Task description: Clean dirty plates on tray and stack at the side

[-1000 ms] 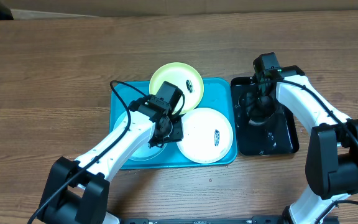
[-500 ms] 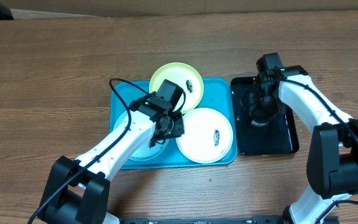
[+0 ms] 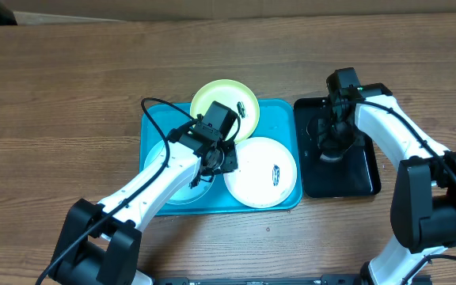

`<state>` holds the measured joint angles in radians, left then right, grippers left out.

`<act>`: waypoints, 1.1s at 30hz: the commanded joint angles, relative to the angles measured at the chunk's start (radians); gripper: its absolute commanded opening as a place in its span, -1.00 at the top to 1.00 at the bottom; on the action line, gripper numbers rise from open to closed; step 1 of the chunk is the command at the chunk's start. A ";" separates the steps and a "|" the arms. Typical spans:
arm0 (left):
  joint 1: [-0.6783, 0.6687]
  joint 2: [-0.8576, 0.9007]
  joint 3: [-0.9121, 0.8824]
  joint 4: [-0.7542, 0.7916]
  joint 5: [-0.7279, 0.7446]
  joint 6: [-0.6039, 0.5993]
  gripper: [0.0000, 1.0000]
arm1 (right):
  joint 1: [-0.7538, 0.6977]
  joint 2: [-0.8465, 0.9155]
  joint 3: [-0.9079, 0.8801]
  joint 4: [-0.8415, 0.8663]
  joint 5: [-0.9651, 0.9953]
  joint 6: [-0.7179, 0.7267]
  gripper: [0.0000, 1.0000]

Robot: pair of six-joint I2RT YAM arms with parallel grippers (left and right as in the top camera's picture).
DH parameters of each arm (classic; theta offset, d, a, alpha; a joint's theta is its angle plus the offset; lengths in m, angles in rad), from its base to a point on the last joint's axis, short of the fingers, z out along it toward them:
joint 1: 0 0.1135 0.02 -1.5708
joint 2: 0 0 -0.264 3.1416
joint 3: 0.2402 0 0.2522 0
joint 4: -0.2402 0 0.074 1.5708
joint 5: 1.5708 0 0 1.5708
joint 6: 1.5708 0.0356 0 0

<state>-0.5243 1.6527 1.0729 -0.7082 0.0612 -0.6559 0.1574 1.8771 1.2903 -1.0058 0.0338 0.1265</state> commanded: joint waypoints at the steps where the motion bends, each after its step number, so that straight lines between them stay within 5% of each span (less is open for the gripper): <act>1: -0.026 0.020 -0.006 0.006 -0.052 -0.009 0.37 | -0.002 -0.003 0.026 0.005 0.011 -0.003 0.93; 22: -0.058 0.128 -0.006 0.005 -0.042 -0.018 0.51 | -0.002 -0.003 0.026 0.019 0.011 -0.003 0.88; 33: -0.058 0.128 -0.006 0.014 -0.042 -0.018 0.92 | -0.002 -0.003 0.111 -0.043 0.010 -0.003 0.93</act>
<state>-0.5766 1.7679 1.0729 -0.6975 0.0223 -0.6628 0.1574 1.8771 1.3270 -1.0340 0.0338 0.1265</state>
